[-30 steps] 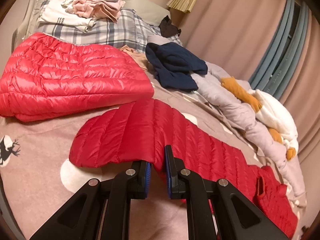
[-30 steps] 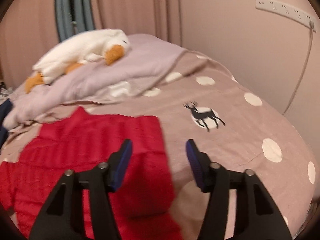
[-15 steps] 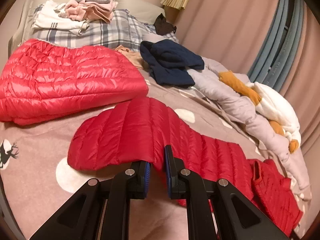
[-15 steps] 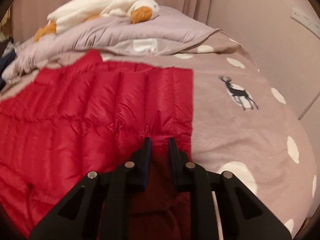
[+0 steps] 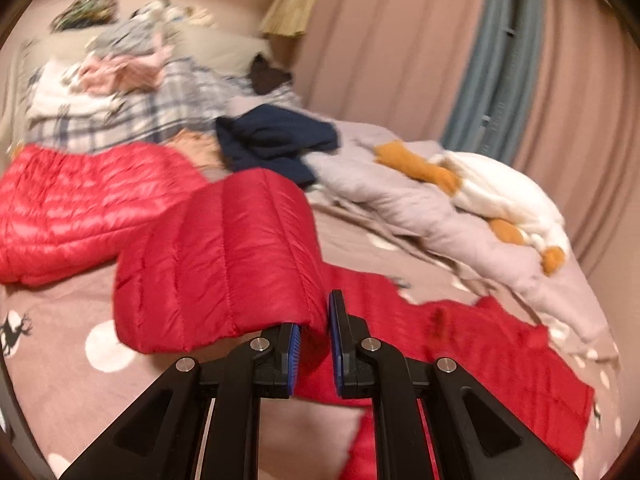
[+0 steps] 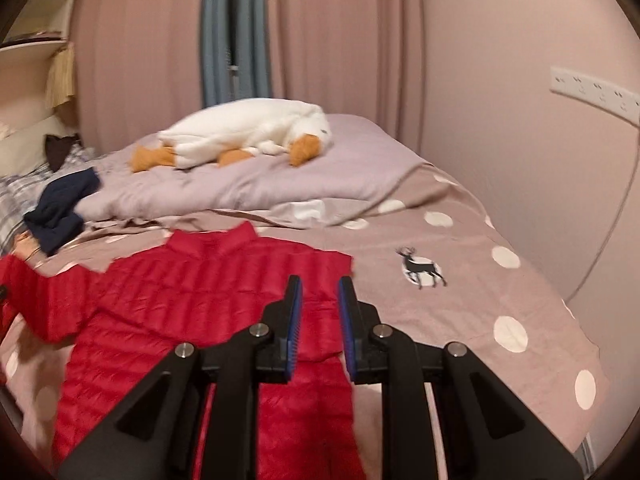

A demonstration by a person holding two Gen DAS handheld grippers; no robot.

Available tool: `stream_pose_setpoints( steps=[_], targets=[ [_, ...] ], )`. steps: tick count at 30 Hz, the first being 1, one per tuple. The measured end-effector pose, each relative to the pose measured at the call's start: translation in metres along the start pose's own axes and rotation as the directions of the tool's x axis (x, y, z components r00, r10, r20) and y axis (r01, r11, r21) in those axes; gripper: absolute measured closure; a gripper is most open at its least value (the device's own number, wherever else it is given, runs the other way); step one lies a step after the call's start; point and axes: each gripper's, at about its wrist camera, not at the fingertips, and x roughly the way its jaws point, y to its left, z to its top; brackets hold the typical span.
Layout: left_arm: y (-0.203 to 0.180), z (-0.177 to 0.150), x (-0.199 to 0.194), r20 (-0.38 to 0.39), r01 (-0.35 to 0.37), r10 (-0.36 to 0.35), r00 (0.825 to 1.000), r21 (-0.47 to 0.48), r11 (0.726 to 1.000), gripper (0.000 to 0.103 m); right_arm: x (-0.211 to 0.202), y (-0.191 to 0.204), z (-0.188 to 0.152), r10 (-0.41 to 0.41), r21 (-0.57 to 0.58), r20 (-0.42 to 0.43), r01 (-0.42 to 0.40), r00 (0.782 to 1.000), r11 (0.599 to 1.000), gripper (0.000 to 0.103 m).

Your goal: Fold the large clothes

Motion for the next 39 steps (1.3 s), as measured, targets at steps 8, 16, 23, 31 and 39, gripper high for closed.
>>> stream_pose_setpoints(
  steps=[8,16,23,31,39],
  targets=[
    [-0.088,-0.024,-0.032,-0.033,0.172,-0.169,0.985,0.213,0.962,0.093,-0.035,-0.008,-0.005,0.010,-0.017,0.031,-0.009,0.999,1.000,0.084],
    [-0.144,-0.067,-0.035,-0.199,0.307,-0.252,0.947,0.335,0.891,0.057,-0.051,-0.016,-0.006,0.010,0.011,0.045,-0.010,0.999,1.000,0.084],
    [-0.153,-0.070,-0.063,-0.187,0.333,-0.284,0.940,0.340,0.880,0.026,-0.056,-0.017,-0.010,0.009,0.008,0.037,-0.009,0.999,1.000,0.082],
    [-0.154,-0.070,-0.062,-0.113,0.238,-0.211,0.971,0.356,0.904,0.023,-0.057,-0.011,-0.014,0.031,0.003,0.031,-0.031,0.999,1.000,0.065],
    [-0.134,-0.056,-0.066,-0.069,0.200,-0.188,0.980,0.296,0.934,0.012,-0.052,-0.001,-0.015,0.043,-0.006,0.030,-0.043,0.999,0.999,0.057]
  ],
)
